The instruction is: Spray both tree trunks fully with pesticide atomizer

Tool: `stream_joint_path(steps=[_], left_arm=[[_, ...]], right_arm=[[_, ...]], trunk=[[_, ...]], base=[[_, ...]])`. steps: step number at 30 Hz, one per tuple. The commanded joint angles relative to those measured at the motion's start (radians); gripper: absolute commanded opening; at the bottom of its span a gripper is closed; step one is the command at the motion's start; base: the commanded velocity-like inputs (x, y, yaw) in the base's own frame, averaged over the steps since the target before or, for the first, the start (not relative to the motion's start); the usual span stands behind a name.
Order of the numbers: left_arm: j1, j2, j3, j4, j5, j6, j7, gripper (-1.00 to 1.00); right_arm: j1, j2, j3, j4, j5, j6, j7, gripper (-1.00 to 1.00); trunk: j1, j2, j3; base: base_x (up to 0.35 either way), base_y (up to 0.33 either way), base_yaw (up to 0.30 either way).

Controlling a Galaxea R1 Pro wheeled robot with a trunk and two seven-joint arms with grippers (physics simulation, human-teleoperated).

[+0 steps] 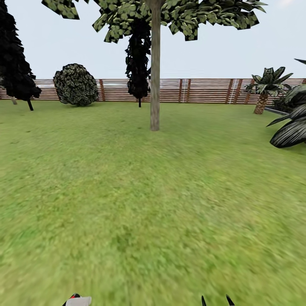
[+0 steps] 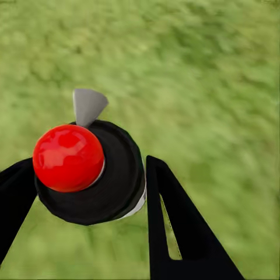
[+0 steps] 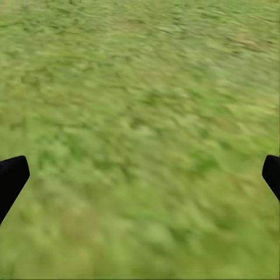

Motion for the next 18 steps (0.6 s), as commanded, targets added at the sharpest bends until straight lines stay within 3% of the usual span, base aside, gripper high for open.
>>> stream_joint_path(steps=[1, 18], left_arm=[[0.0, 0.0, 0.0, 0.0, 0.0, 0.0, 0.0, -1.0], [0.0, 0.0, 0.0, 0.0, 0.0, 0.0, 0.0, -1.0]], right_arm=[[0.0, 0.0, 0.0, 0.0, 0.0, 0.0, 0.0, 1.0], [0.0, 0.0, 0.0, 0.002, 0.001, 0.0, 0.0, 1.0]], trunk=[[0.0, 0.0, 0.0], [0.0, 0.0, 0.0]], base=[[0.34, 0.0, 0.0], [0.34, 0.0, 0.0]])
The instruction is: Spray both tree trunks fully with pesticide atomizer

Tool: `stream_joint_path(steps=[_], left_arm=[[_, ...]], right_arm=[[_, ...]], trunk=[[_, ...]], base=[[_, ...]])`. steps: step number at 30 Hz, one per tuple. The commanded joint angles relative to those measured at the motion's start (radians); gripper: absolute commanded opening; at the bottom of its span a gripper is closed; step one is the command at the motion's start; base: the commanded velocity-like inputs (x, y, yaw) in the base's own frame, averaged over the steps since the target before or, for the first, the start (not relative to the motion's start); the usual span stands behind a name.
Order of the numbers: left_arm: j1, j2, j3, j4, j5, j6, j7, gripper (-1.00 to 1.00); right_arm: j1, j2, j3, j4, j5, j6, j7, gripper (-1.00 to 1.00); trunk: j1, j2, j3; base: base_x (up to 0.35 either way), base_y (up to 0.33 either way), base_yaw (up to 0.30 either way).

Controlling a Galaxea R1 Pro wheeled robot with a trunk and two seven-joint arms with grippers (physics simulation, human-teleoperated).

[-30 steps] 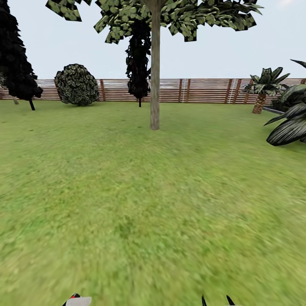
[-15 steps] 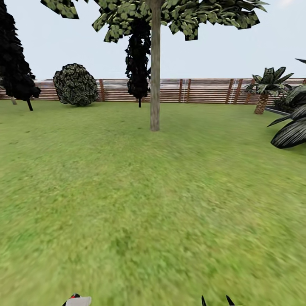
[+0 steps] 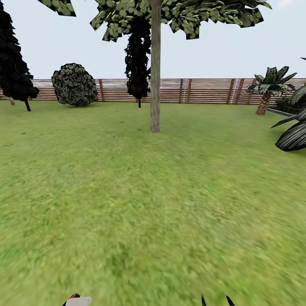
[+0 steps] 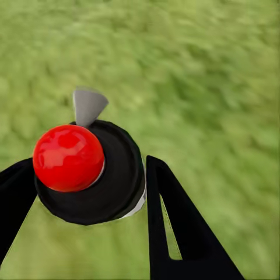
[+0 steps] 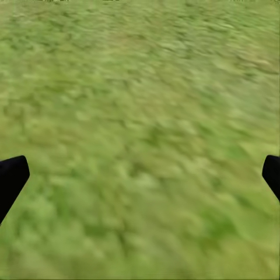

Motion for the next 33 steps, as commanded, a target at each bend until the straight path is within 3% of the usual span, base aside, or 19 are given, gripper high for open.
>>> stream_joint_path(steps=[1, 33], left_arm=[[0.0, 0.0, 0.0, 0.0, 0.0, 0.0, 0.0, -1.0], [0.001, 0.001, 0.0, -0.002, 0.0, -0.001, 0.0, -1.0]], right_arm=[[0.0, 0.0, 0.0, 0.0, 0.0, 0.0, 0.0, 1.0], [0.0, 0.0, 0.002, 0.0, 0.0, 0.0, 0.0, 1.0]], trunk=[[0.0, 0.0, 0.0], [0.0, 0.0, 0.0]], base=[[0.34, 0.0, 0.0], [0.34, 0.0, 0.0]])
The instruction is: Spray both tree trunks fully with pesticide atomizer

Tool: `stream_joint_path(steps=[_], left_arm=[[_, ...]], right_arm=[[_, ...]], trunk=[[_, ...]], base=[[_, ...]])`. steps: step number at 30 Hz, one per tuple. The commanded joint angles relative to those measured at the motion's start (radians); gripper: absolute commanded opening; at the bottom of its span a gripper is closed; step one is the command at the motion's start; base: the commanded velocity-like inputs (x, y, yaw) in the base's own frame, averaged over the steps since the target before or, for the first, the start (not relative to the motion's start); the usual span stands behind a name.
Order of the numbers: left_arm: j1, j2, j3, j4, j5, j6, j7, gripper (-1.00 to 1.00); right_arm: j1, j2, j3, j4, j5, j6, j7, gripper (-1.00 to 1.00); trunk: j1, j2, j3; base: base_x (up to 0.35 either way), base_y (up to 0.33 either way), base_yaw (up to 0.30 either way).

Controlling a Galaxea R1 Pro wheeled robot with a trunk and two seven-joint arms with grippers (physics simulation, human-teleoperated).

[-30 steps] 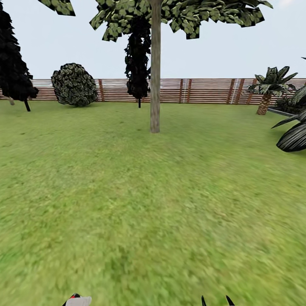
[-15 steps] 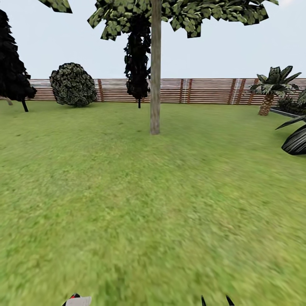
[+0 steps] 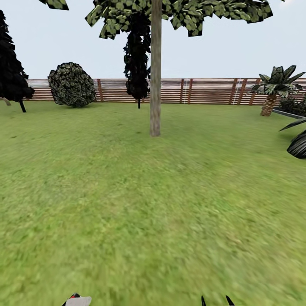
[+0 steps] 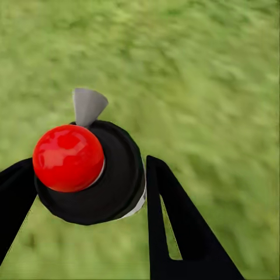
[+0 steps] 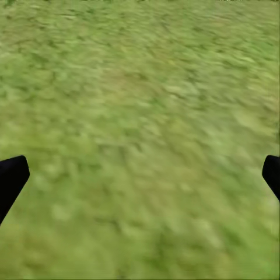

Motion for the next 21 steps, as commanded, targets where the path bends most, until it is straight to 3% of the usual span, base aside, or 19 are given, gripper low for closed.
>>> stream_joint_path(steps=[1, 21], left_arm=[[0.0, 0.0, 0.0, 0.0, 0.0, 0.0, 0.0, -1.0], [0.0, 0.0, 0.0, 0.001, 0.0, 0.001, 0.0, -1.0]], right_arm=[[0.0, 0.0, 0.0, 0.0, 0.0, 0.0, 0.0, 1.0], [0.0, 0.0, 0.001, 0.0, 0.001, 0.0, 0.001, 1.0]], trunk=[[0.0, 0.0, 0.0], [0.0, 0.0, 0.0]], base=[[0.34, 0.0, 0.0], [0.34, 0.0, 0.0]])
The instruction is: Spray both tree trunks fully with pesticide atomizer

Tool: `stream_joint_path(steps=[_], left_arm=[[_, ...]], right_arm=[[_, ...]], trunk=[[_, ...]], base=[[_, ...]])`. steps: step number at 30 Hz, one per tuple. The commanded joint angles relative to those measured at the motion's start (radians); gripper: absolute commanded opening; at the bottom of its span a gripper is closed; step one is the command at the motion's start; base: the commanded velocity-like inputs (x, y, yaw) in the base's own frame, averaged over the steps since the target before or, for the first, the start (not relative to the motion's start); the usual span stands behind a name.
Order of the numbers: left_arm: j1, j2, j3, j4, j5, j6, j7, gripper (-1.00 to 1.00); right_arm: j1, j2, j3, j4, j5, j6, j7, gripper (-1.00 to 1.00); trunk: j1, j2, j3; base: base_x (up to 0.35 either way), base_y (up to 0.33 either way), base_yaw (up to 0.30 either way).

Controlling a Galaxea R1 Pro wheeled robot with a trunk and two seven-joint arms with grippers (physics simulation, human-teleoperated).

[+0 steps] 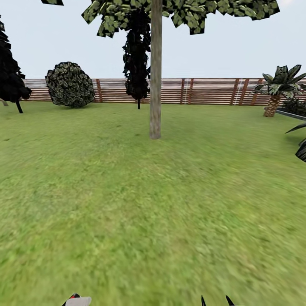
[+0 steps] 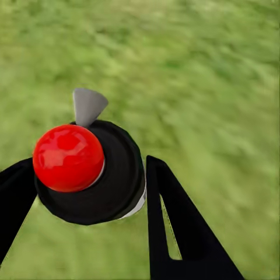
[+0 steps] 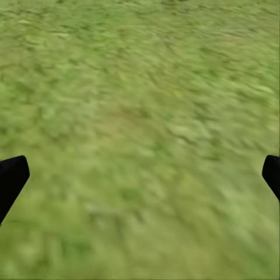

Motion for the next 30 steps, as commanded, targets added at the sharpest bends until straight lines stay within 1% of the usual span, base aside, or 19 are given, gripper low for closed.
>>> stream_joint_path(steps=[1, 30], left_arm=[[0.0, 0.0, 0.0, 0.0, 0.0, 0.0, 0.0, -1.0], [0.0, 0.0, 0.0, 0.0, 0.0, 0.0, 0.0, -1.0]], right_arm=[[0.0, 0.0, 0.0, 0.0, 0.0, 0.0, 0.0, 1.0], [0.0, 0.0, 0.002, -0.002, -0.001, 0.0, 0.0, 1.0]], trunk=[[0.0, 0.0, 0.0], [0.0, 0.0, 0.0]], base=[[0.34, 0.0, 0.0], [0.34, 0.0, 0.0]])
